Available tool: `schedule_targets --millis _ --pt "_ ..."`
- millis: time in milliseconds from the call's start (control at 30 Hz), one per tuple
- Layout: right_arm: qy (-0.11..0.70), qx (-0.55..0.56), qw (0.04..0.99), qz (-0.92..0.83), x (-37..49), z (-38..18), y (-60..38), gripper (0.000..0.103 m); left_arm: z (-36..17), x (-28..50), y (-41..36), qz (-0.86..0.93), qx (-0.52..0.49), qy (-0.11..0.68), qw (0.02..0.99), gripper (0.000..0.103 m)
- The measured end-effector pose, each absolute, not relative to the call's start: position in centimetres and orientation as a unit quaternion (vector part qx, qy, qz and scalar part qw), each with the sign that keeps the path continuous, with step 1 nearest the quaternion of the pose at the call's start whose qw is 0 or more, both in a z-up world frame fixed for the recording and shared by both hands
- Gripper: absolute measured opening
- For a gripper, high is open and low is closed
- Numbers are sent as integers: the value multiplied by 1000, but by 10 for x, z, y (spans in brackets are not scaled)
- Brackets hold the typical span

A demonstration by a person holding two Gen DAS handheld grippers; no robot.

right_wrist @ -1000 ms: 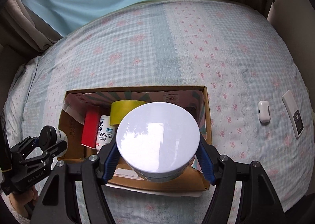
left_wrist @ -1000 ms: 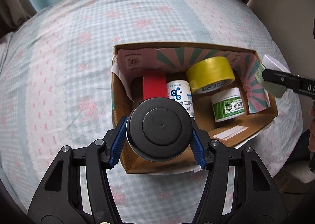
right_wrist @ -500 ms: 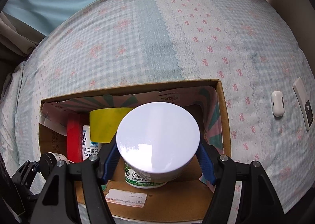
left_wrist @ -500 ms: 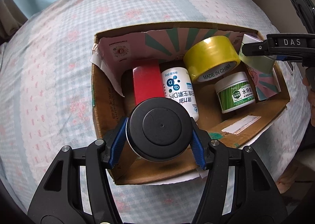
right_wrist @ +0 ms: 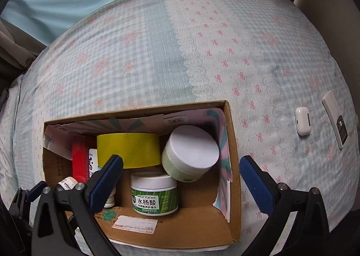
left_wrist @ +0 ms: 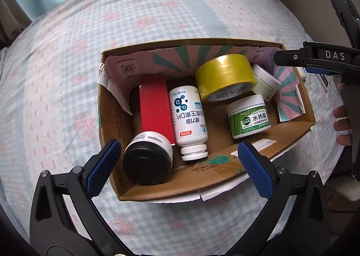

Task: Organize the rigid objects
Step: 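Carry both jars over the cardboard box and open both tools to drop them, then lift both tools from the box and move toward the earbud case and remote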

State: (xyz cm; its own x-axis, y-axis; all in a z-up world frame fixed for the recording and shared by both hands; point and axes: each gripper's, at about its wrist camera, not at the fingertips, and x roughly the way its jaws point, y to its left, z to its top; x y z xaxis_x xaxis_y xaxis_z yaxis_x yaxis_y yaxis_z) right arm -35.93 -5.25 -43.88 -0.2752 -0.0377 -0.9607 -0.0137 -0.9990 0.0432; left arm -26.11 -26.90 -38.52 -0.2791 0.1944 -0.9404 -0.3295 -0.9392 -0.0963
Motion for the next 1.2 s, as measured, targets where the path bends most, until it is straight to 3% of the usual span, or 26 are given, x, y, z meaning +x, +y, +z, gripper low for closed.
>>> schedule_targets --millis 533,1200 --pt "-30 577 23 -816 -325 -386 -44 103 -318 -236 -277 818 -556 47 140 103" --pt "60 480 3 -875 -229 -234 46 103 -189 -193 -220 871 -463 89 136 103"
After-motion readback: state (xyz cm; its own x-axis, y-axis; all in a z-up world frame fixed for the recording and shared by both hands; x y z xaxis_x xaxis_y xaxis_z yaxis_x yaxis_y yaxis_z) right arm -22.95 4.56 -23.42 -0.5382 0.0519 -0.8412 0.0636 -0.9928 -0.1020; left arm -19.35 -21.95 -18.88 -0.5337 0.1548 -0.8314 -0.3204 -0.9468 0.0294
